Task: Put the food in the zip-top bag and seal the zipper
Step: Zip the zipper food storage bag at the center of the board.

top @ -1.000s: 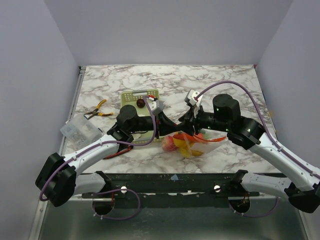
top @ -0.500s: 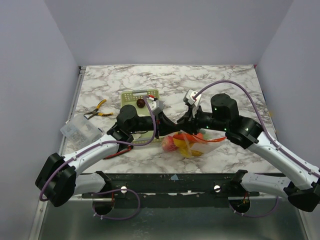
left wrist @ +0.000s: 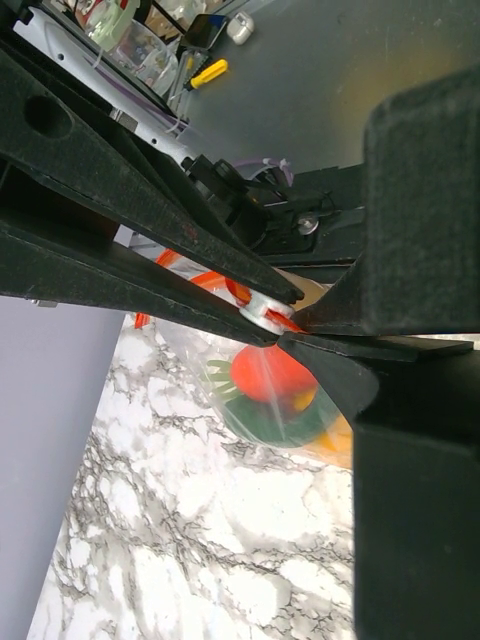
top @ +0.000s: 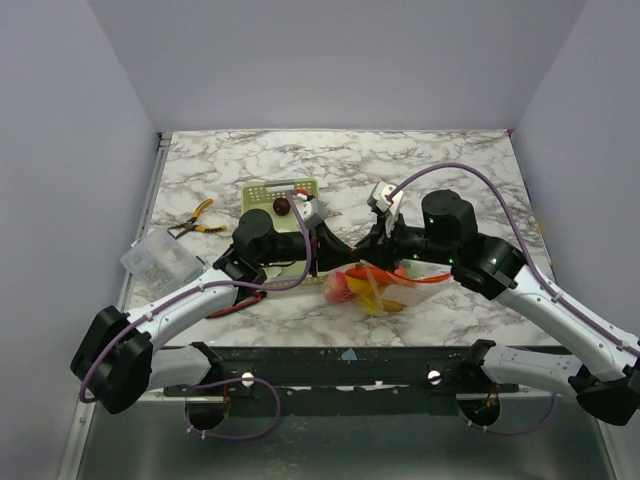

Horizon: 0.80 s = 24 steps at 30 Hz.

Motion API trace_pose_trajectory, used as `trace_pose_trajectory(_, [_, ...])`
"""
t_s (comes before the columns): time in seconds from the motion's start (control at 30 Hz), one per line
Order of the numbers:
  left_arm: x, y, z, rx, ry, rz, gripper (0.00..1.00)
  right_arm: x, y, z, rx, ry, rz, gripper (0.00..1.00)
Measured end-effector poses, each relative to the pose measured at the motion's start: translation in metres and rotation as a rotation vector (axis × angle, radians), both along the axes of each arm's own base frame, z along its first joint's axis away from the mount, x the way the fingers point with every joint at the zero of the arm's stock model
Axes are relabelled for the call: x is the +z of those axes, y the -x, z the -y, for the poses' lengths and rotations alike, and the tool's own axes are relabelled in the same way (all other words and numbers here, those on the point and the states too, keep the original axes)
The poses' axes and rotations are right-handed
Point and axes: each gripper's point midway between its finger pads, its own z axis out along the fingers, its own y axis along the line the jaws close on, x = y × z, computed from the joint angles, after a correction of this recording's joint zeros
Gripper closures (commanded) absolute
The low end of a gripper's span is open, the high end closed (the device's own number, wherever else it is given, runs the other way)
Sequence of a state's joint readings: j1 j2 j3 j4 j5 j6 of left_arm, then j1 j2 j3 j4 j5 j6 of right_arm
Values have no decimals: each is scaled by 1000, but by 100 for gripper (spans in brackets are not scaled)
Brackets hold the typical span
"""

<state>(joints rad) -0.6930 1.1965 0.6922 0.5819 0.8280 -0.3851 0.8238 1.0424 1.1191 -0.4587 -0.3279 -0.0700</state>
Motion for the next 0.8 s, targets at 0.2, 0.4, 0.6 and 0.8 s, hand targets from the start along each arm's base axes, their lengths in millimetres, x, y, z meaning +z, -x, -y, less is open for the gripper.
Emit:
trace_pose_trajectory(0.2, [0,-1,-2,5,1,-5,100,-1,-1,-1,-6,1,-5,100])
trace_pose_trajectory(0.4, [-2,1,-14,42,32,-11,100,-4,0,7,-36,8,9,100])
trace_pose_trajectory(0.6, [6,-2,-32,132,100,21,100,0,10,32,-79,10,47,100])
trace_pose_trajectory(0.8, [8,-15,-51,267,141,18,100,7,19,54,-114,22,83,100])
